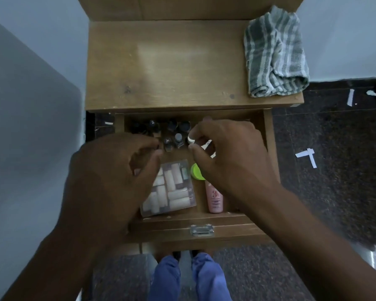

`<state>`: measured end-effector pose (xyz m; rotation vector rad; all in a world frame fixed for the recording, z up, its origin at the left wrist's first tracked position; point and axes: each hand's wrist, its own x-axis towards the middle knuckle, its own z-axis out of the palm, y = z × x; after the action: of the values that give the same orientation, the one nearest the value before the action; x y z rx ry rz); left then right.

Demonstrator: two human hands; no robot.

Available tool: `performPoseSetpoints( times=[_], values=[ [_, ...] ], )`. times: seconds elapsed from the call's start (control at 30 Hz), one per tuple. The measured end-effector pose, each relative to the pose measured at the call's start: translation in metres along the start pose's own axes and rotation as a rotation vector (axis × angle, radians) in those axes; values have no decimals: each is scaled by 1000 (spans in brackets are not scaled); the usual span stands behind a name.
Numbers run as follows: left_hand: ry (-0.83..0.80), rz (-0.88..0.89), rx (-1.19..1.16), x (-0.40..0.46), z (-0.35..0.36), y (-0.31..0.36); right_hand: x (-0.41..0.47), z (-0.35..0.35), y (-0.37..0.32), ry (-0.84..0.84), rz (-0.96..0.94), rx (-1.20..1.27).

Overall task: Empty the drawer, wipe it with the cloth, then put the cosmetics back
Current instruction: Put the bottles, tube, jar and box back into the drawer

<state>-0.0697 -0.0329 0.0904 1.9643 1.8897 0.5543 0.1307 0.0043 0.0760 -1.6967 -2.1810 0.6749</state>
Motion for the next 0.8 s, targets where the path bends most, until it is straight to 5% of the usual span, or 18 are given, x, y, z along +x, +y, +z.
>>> performPoseSetpoints(
  times=[0.13,0.37,0.8],
  values=[
    [55,-106,-41,-5,7,-24,12,23,-5,-46,-74,41],
    [12,50,-43,9,32,-25,32,42,-13,-95,-191,-66],
    [-75,54,97,18,62,-46,42,57,-7,-94,-181,-187]
  ],
)
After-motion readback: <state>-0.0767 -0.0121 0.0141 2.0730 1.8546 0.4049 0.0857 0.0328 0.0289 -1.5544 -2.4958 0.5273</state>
